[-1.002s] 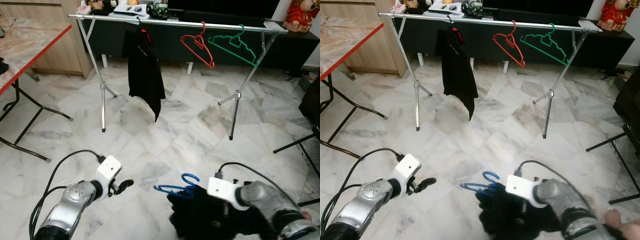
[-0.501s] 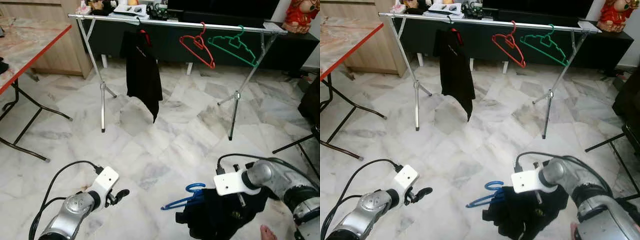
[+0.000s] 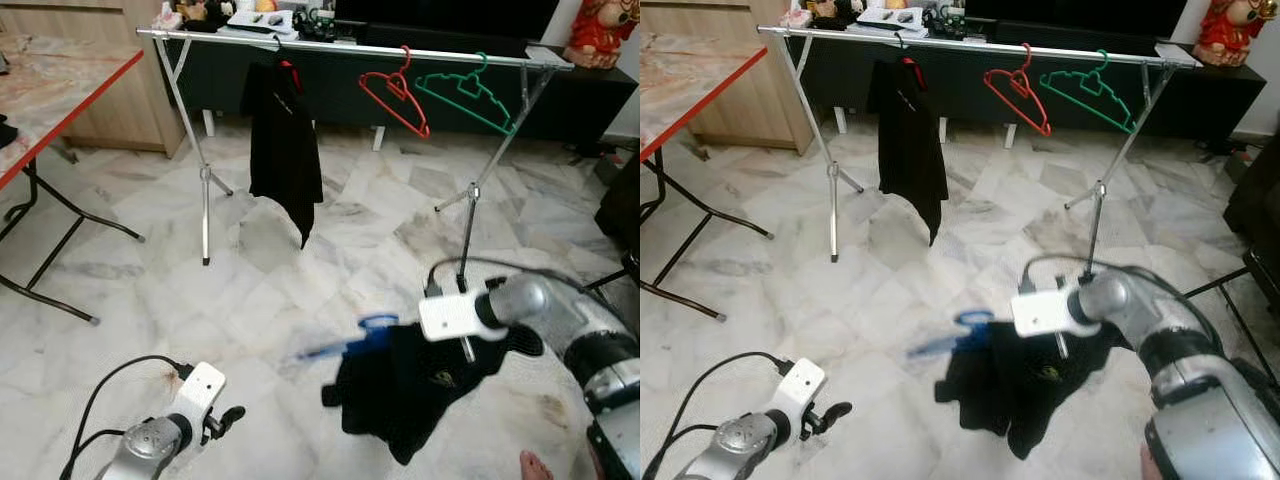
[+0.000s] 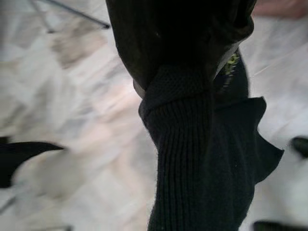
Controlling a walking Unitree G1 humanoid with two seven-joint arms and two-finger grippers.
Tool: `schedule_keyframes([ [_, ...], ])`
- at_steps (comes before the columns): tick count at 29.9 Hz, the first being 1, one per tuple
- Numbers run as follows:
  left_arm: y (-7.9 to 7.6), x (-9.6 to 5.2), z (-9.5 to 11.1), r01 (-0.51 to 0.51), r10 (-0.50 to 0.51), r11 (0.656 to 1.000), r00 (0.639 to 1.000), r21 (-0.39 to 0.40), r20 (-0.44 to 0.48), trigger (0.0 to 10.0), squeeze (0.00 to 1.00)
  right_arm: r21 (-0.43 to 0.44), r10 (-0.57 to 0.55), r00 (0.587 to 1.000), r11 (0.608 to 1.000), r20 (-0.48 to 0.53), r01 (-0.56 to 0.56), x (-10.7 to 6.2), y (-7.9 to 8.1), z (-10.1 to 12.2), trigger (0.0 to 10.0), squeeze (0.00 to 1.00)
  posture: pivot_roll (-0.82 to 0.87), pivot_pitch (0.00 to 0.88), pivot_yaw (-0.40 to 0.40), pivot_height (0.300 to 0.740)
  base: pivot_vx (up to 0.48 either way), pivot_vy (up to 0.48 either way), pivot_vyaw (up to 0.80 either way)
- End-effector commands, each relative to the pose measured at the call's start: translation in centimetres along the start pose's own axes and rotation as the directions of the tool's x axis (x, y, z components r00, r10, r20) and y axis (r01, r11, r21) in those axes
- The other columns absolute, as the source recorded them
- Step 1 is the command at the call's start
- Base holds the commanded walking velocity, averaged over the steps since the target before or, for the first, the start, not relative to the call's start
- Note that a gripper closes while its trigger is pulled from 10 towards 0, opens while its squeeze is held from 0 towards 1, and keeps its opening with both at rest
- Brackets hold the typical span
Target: Hang hanger
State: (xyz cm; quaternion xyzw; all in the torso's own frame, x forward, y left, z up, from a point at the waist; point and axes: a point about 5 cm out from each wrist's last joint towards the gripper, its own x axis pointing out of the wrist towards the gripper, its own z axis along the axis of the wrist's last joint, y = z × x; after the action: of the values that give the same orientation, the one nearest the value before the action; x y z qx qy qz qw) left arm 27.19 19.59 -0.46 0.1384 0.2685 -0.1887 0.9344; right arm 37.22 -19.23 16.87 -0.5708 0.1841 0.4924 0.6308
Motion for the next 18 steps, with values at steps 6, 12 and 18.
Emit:
schedule_keyframes([
  [6,-0.4,0.4,0.4,-0.006,0.008,1.0,0.999,-0.026,0.042,10.0,0.0,-0.054,-0.059,0.989,0.996,0.132,0.067,-0.2,-2.0,3.1,0.0,0.0,-0.03,0.109,-0.068,0.74,0.0,0.0,0.0],
  [12,-0.4,0.6,1.1,-0.008,0.019,0.995,0.994,-0.098,0.108,10.0,0.0,-0.083,-0.033,0.978,0.995,0.204,0.051,0.2,-2.1,4.6,0.0,0.0,-0.03,0.1,-0.068,0.74,0.0,0.0,0.0],
  [18,-0.5,0.8,1.1,-0.011,0.029,0.989,0.993,-0.146,0.118,10.0,0.0,-0.097,-0.037,0.973,0.993,0.228,0.061,0.1,-2.2,5.0,0.0,0.0,-0.04,0.087,-0.068,0.74,0.0,0.0,0.0],
])
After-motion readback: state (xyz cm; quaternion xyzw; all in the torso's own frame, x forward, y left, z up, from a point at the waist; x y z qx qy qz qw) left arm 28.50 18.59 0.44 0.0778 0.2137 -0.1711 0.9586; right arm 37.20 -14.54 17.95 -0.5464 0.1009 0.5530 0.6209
